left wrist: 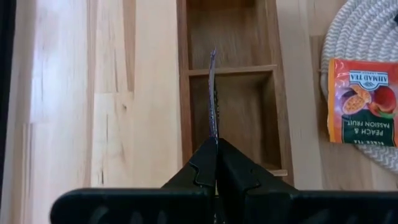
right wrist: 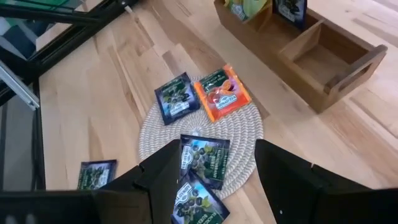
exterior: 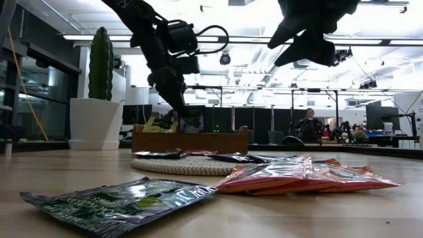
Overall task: Pick & Place Tea
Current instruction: Put the purple tea bag into the middle section of the wooden organizer
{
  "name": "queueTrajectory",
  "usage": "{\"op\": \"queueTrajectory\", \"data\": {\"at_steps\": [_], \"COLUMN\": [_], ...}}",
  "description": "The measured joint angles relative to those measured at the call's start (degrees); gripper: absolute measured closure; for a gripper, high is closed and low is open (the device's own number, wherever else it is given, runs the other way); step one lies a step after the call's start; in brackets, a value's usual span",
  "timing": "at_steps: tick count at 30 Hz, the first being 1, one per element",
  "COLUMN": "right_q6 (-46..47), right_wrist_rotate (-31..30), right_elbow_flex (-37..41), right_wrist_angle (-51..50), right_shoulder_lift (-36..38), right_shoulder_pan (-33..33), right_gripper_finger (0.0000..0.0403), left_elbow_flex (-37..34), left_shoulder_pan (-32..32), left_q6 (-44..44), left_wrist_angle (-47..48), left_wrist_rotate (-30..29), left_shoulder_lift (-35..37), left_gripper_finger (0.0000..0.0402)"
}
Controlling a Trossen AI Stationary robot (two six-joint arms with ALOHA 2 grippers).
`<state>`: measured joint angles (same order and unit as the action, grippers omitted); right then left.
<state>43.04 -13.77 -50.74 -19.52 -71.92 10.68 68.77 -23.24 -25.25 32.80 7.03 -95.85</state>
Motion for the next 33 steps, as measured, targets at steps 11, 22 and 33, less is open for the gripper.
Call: {"op": "queueTrajectory", "data": {"at_steps": [11, 22, 33], "right_q6": [-0.6, -0.7, -1.1], "right_wrist_rotate": [-0.7, -0.7, -0.7], "right_elbow_flex": [0.0, 0.0, 0.0], "right_wrist_angle": [0.0, 0.4, 0.4], "right_shoulder_lift": [0.0, 0.0, 0.0], "right_shoulder_pan": [-0.1, -0.1, -0.1], "right_gripper_finger": [0.0203, 0.0203, 0.0203], "left_elbow_flex": [-0.2, -0.1, 0.0], "left_shoulder_pan": [0.0, 0.0, 0.0], "left_q6": [0.3, 1.1, -0.2], "left_wrist_angle": [0.8, -2.5, 1.0], "left_wrist_rotate": [2.7, 1.4, 9.1], "left_shoulder_lift": [-3.8, -3.7, -3.6], "left_gripper_finger": [0.0401, 0.0369, 0.0236]}}
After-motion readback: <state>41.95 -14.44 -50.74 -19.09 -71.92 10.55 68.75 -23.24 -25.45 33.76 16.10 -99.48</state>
